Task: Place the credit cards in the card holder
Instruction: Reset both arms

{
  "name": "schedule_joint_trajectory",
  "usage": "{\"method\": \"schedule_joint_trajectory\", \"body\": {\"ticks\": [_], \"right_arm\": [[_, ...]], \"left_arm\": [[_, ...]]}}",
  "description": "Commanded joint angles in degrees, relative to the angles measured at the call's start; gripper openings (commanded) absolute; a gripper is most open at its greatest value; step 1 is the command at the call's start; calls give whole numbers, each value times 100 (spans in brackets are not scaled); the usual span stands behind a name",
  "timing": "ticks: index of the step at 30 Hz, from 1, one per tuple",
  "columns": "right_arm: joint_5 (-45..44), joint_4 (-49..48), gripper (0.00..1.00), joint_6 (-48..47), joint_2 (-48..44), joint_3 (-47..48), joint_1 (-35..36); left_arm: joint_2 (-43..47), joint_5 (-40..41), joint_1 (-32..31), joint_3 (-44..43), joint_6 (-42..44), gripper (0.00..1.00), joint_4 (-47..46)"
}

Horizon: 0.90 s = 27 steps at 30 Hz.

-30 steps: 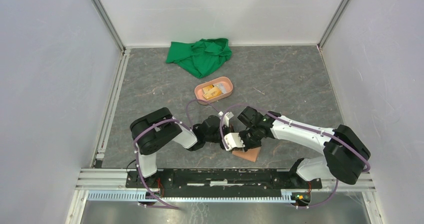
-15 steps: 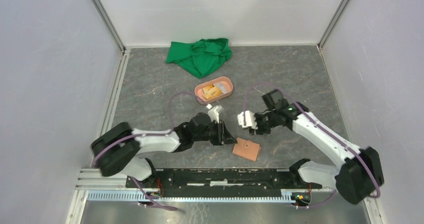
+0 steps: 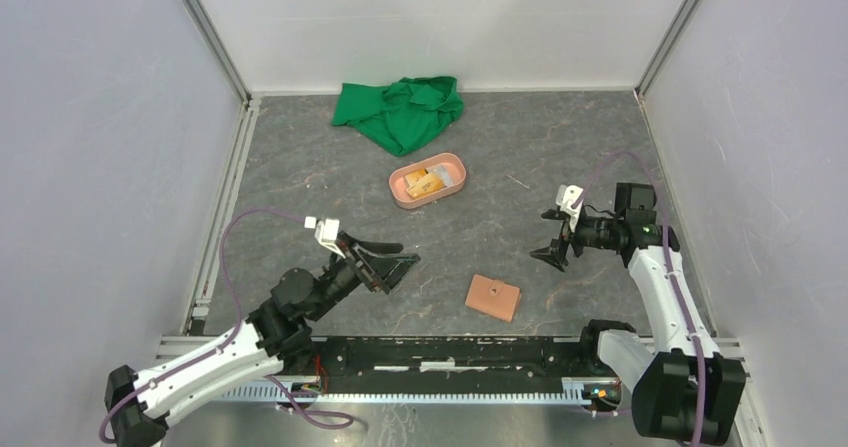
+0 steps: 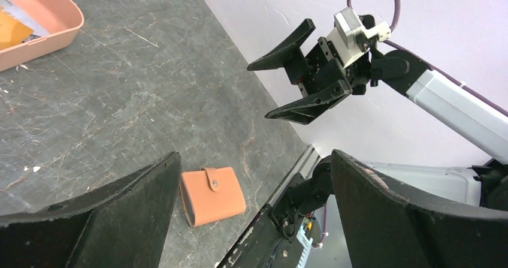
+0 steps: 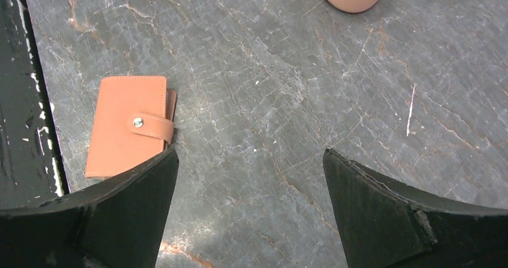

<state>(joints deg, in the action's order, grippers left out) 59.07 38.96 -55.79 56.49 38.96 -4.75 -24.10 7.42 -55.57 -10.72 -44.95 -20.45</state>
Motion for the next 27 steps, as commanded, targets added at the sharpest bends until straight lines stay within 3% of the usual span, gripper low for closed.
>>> {"method": "schedule_joint_trajectory", "body": {"ticks": [1,5,10,15,20,24,27], "right_arm": [[638,85,98,21,-176,-88,-340],[348,-375,98,729,-447,-100,-728],[-1007,-1476,98,2695,-787,95,-1134],[-743,-1470,98,3186,-776,361,-1331],[-1412,-1429,98,3870,-630,1151,-1370],[-1581,-1913,98,4222,-926,1360,-1392],[-1649,-1870,98,4494,-963,1656,-1389]], "left_arm": [[454,240,29,-175,-42,100,908],[392,612,33,-841,176,100,2169],[-469,584,29,-2048,1113,100,3271],[-1149,234,29,-3152,2013,100,3840],[-2018,637,29,-4791,2649,100,5024],[-2288,304,159,-5269,2602,100,4869],[-2453,-512,760,-5508,2392,100,4640]]}}
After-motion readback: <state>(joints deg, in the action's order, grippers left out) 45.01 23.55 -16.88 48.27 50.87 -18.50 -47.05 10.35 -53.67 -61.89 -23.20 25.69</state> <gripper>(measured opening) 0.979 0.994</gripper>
